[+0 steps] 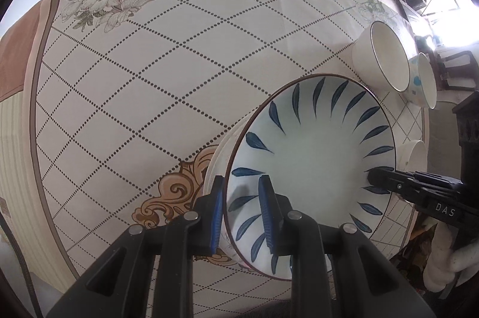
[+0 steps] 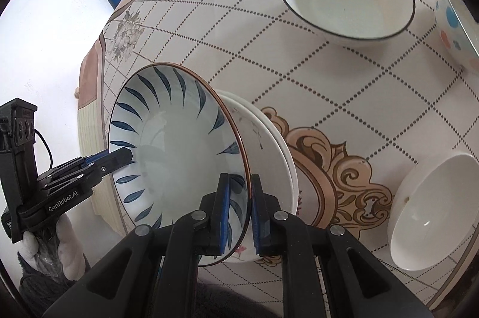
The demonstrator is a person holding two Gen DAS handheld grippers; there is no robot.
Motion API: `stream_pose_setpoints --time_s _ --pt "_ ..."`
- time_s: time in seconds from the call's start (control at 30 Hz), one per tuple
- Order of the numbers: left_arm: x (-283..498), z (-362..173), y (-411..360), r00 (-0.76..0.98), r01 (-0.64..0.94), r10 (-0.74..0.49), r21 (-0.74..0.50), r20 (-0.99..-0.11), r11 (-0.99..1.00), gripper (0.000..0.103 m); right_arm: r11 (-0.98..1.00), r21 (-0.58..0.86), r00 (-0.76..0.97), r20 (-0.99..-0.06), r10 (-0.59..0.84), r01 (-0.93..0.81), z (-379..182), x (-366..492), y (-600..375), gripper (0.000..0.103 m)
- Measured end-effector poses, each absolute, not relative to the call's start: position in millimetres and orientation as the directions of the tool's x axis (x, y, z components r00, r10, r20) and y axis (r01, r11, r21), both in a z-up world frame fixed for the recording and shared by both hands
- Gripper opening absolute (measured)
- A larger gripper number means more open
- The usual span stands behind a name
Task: Organize plates and bowls
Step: 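Lower the blue-leaf plate onto the pink-flower plate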
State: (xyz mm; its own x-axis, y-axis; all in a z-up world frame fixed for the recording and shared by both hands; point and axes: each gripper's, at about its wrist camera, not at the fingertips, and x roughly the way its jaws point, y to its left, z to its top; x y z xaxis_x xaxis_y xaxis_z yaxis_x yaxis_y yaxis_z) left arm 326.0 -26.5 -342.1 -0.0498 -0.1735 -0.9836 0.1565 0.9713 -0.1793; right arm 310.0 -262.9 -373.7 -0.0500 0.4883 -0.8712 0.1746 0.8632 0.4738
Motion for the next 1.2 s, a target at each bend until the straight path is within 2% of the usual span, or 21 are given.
stream_pose_setpoints --time_s 0.37,1.2 --pt "308.2 -370.2 -34.1 -0.097 0.163 -0.124 -0.139 -0.988 0.977 0.020 0.877 0.453 -0.096 -0.877 0.471 0.162 -399.5 276.3 -259.2 0.014" --pt "306.0 -395.1 -49.9 -0.129 0.148 -0.097 -0.116 -0.987 0.982 0.020 0.902 0.407 -0.112 -0.899 0.424 0.145 -410.7 290.3 -247.7 0.015"
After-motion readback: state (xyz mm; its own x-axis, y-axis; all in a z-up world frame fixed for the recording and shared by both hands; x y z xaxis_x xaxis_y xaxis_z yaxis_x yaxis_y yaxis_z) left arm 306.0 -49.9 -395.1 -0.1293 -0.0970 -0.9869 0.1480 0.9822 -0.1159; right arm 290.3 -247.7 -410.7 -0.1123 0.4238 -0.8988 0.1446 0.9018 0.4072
